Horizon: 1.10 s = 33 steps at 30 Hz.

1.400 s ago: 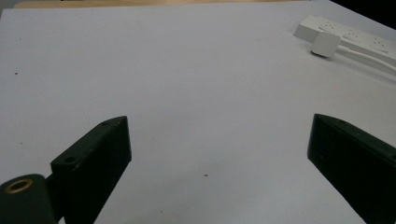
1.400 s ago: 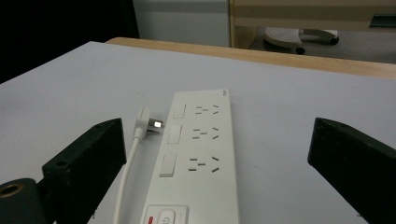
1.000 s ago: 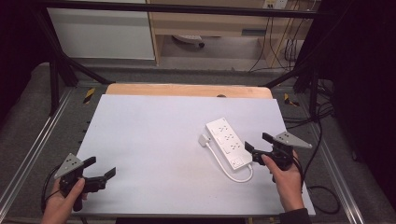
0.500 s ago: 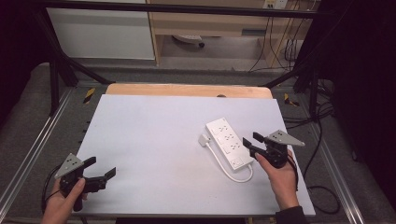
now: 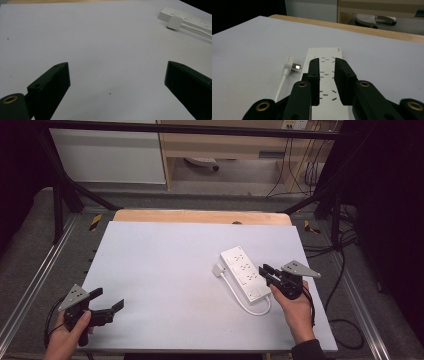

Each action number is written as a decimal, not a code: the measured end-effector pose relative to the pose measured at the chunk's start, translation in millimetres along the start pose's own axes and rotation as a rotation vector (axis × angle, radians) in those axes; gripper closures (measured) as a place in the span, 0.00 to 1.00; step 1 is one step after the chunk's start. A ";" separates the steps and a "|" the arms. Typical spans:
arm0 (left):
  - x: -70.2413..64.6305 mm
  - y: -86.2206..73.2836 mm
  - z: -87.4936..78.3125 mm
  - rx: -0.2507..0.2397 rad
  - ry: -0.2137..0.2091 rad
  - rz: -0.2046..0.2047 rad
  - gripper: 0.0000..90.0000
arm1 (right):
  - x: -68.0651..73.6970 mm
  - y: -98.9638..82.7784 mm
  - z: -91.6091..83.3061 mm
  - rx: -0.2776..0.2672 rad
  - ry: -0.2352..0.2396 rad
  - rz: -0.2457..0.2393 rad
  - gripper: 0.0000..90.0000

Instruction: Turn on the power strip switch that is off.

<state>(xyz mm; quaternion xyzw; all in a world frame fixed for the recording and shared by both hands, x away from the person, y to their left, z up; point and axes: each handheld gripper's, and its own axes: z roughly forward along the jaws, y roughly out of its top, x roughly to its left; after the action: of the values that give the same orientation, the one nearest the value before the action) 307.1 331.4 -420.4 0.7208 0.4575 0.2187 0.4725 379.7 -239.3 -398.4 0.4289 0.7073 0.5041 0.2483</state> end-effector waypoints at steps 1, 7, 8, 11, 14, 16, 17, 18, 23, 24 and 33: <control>0.0 0.0 0.1 0.000 0.000 0.000 0.07 | -0.1 -0.9 1.0 0.003 0.001 0.003 0.85; 0.0 0.0 0.1 0.002 -0.001 0.000 0.07 | -0.7 -4.1 4.9 -0.001 -0.003 0.001 0.93; -0.1 0.0 0.1 0.002 -0.001 0.000 0.07 | -1.0 -4.2 6.0 -0.003 -0.006 -0.003 0.94; -0.3 -0.1 0.3 0.001 -0.002 0.002 0.07 | -1.3 -4.0 9.5 -0.004 -0.007 -0.001 0.96; -0.8 -0.3 0.6 0.004 0.000 0.006 0.07 | -1.6 -3.4 13.9 0.000 -0.012 0.002 0.98; -0.8 -0.3 0.8 0.003 -0.001 0.007 0.07 | -1.6 -3.0 16.1 0.002 -0.014 0.004 0.99; -0.6 -0.3 0.9 0.005 -0.001 0.005 0.07 | -1.4 -2.7 17.0 0.002 -0.013 0.003 0.99; -0.5 -0.3 0.9 0.005 -0.001 0.004 0.07 | -0.9 -2.6 18.0 0.004 -0.015 0.007 0.99; -0.7 -0.3 0.6 0.004 -0.003 0.006 0.07 | 0.3 -2.6 24.2 0.026 -0.029 0.008 1.00; -0.7 -0.3 0.6 0.004 -0.003 0.006 0.07 | 0.8 -2.6 25.3 0.028 -0.030 0.006 1.00; -0.8 -0.3 0.8 0.004 -0.002 0.007 0.07 | 3.9 -3.9 28.9 0.043 -0.015 0.003 1.00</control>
<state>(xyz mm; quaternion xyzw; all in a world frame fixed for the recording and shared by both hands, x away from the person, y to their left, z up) 307.1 330.4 -420.9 0.7235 0.4550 0.2188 0.4709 399.0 -221.9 -412.4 0.4391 0.7154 0.4859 0.2436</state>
